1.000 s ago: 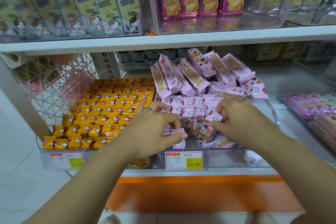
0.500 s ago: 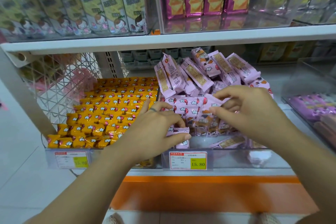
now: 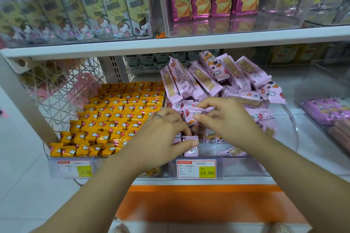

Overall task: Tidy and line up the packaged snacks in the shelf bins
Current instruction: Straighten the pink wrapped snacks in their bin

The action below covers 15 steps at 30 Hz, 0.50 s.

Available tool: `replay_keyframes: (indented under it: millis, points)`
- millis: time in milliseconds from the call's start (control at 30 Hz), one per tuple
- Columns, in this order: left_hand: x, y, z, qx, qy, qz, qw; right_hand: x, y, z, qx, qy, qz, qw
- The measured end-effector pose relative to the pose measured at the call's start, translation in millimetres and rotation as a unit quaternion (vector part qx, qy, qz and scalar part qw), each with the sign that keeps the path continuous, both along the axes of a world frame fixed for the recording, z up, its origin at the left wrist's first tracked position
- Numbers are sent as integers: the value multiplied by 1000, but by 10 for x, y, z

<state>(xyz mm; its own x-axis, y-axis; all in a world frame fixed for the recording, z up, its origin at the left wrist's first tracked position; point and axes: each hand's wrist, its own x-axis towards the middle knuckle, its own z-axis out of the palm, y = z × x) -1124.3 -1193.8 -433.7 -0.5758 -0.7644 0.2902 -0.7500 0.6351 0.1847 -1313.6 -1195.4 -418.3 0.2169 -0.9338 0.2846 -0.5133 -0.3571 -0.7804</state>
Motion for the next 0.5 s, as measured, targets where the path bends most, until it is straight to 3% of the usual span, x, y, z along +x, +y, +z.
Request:
replay_keyframes:
  millis: [267,500]
  points:
    - [44,76,93,23,22,18,999,38,-27,-106,-11,3,4,1000]
    - [-184,81,181,-22,-151,107,982,44,-34,-90,-5,6,13,1000]
